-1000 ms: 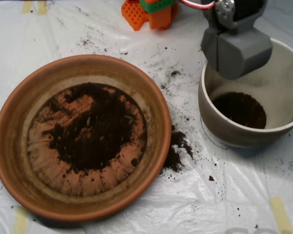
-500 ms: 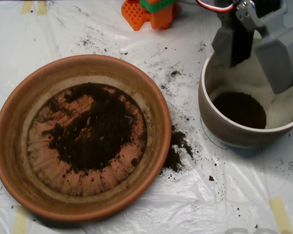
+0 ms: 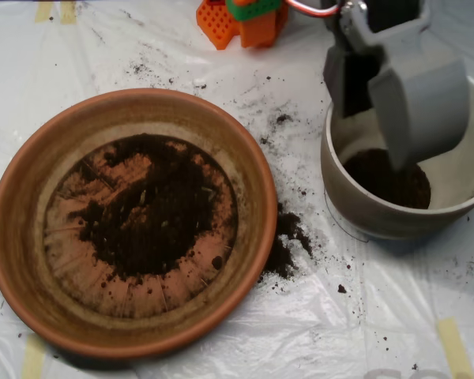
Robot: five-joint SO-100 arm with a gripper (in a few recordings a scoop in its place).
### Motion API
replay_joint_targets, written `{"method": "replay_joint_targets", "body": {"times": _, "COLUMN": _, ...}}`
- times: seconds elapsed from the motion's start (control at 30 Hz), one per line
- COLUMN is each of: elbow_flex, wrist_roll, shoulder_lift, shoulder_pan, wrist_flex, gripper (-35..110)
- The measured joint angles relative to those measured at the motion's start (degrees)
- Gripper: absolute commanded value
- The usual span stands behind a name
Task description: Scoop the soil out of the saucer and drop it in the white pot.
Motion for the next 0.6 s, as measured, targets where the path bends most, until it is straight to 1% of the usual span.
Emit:
{"method": "replay_joint_targets", "body": {"times": 0.2, "elbow_flex": 1.58, "wrist_roll": 5.01, "shoulder_lift": 0.00, "shoulder_pan": 14.59, "wrist_flex": -0.79, "gripper": 37}}
{"method": "replay_joint_targets", "body": {"times": 0.4, "elbow_flex": 13.18, "wrist_roll": 4.04, "shoulder_lift": -0.09, "shoulder_pan": 26.37, "wrist_flex": -7.03, "gripper": 36}}
{"method": "replay_joint_targets", "body": {"times": 0.6, "elbow_flex": 21.45, "wrist_roll": 1.76, "shoulder_lift": -0.88, "shoulder_pan": 32.96, "wrist_flex": -10.46, "gripper": 41}}
